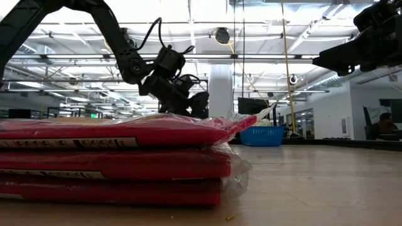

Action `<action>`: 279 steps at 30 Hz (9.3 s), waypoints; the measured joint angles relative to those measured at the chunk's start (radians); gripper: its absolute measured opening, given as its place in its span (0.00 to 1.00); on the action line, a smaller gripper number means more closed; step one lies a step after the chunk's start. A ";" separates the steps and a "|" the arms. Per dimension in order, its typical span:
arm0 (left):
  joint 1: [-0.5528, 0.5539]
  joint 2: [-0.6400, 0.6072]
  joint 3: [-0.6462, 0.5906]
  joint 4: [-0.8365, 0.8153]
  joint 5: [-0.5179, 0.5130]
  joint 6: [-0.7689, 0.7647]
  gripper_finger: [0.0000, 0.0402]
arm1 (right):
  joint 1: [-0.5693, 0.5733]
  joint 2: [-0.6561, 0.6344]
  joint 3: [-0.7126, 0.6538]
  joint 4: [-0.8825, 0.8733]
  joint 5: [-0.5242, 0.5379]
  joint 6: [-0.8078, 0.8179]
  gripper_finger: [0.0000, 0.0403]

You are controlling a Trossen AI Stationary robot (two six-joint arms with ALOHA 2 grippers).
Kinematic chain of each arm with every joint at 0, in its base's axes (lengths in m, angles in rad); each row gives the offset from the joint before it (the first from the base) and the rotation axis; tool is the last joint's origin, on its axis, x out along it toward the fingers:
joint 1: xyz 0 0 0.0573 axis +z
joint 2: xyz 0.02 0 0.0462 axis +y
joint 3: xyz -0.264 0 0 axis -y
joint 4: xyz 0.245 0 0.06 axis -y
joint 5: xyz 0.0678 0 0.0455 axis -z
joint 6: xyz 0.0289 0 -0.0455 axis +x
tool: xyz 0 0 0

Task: Pick & Place Food Item
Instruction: Put the black food coloring bottle into the green bin

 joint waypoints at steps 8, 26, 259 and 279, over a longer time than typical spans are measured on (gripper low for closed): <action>0.000 0.000 0.000 -0.018 0.000 -0.005 0.69 | 0.000 0.000 0.000 0.000 0.000 0.000 0.46; -0.110 -0.009 0.000 0.186 0.204 -0.065 0.68 | 0.000 0.000 0.000 0.000 0.000 0.000 0.46; -0.168 -0.214 -0.341 0.395 -0.096 0.023 0.22 | 0.000 0.000 0.000 0.000 0.000 0.000 0.46; -0.164 0.065 -0.003 0.240 -0.221 -0.002 0.22 | 0.000 0.000 0.000 0.000 0.000 0.000 0.46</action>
